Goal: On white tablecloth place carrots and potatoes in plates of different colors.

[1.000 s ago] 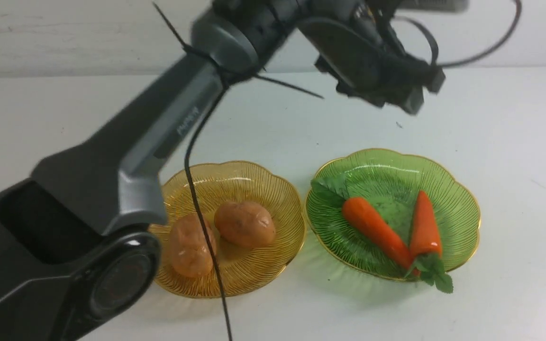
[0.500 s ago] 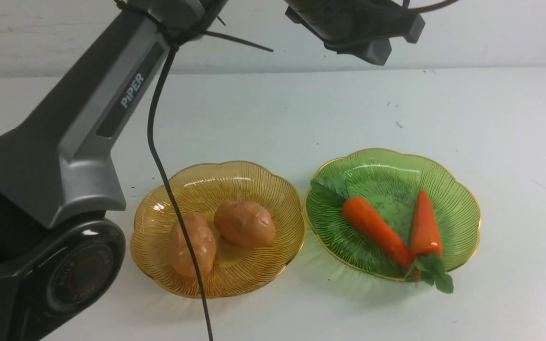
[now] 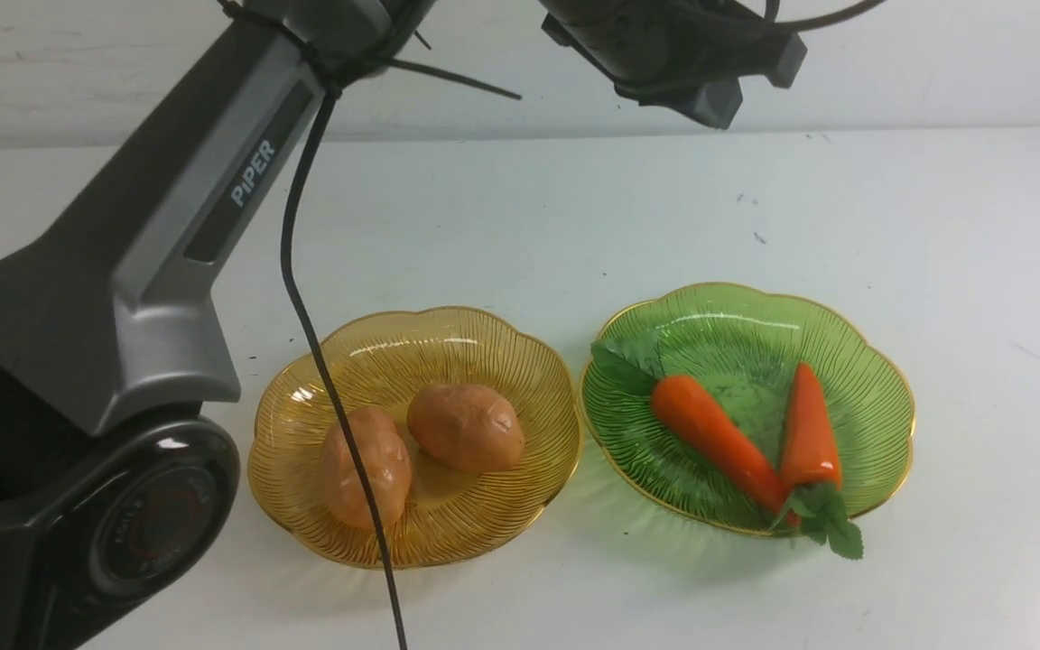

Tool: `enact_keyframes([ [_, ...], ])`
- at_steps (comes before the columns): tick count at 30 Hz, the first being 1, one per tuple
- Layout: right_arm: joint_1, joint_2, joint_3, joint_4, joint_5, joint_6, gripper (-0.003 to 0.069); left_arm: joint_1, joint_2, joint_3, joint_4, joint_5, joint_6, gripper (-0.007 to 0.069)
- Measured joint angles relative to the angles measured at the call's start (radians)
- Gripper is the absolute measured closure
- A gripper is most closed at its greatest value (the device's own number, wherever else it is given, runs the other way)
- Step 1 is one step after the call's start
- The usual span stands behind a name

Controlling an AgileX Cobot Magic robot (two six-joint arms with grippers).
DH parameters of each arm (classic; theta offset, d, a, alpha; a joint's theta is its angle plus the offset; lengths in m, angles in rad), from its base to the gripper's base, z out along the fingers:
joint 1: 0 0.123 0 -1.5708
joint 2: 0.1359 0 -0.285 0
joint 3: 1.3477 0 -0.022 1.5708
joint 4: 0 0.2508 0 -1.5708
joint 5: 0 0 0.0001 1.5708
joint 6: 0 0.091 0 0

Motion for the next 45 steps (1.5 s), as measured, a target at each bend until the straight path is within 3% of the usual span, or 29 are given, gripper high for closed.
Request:
enact_keyframes([
  [9,-0.188,0.0,0.0,0.001,0.062,-0.001,0.0674,0.0,-0.243,0.301,0.265,-0.003,0.008,0.0628],
  [17,-0.293,0.0,0.0,0.001,0.068,-0.001,0.0674,0.0,-0.466,0.568,0.343,-0.006,-0.015,0.0628],
  [27,-0.304,0.0,0.0,0.001,0.079,-0.002,0.0674,0.0,-0.749,0.866,0.352,-0.006,-0.04,0.0628],
  [38,-0.304,0.0,0.0,0.001,0.088,-0.144,0.0674,0.0,-1.064,1.219,0.35,-0.013,-0.231,0.0628],
  [45,-0.304,0.0,0.0,0.001,0.088,-0.189,0.0674,0.0,-1.296,1.376,0.367,-0.123,-0.316,0.0628],
])
